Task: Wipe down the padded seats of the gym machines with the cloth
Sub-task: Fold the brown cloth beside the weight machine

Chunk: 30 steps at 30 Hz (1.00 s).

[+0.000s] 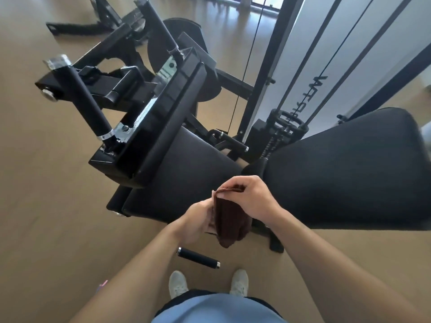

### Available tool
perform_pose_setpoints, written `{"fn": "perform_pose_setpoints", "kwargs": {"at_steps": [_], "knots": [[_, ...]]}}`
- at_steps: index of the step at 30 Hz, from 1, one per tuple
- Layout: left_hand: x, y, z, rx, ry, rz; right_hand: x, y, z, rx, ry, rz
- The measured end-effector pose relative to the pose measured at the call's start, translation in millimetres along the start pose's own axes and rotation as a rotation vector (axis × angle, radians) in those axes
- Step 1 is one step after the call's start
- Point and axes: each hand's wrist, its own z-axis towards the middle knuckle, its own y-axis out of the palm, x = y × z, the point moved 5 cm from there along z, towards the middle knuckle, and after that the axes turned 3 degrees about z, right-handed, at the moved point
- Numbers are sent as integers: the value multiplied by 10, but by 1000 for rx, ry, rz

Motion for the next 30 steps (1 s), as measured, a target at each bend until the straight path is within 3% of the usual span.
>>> {"fn": "perform_pose_setpoints", "kwargs": {"at_steps": [5, 11, 14, 17, 20, 24, 30], "knots": [[5, 209, -80, -170, 6, -237, 150, -94, -58, 134, 7, 23], [-35, 247, -66, -56, -90, -428, 285, -53, -159, 229, -54, -109], [-3, 250, -69, -51, -74, -366, 345, 15, -226, 276, -122, -149], [-33, 156, -26, 32, -53, -346, 322, 103, -288, 316, -193, -159], [-90, -48, 31, 233, -37, -311, 282, 221, -322, 241, -222, -122], [-90, -253, 76, 414, 29, -134, 229, 313, -307, 45, -82, 49], [121, -338, -65, 643, 168, 148, 265, 252, -120, -48, 39, 162]]}}
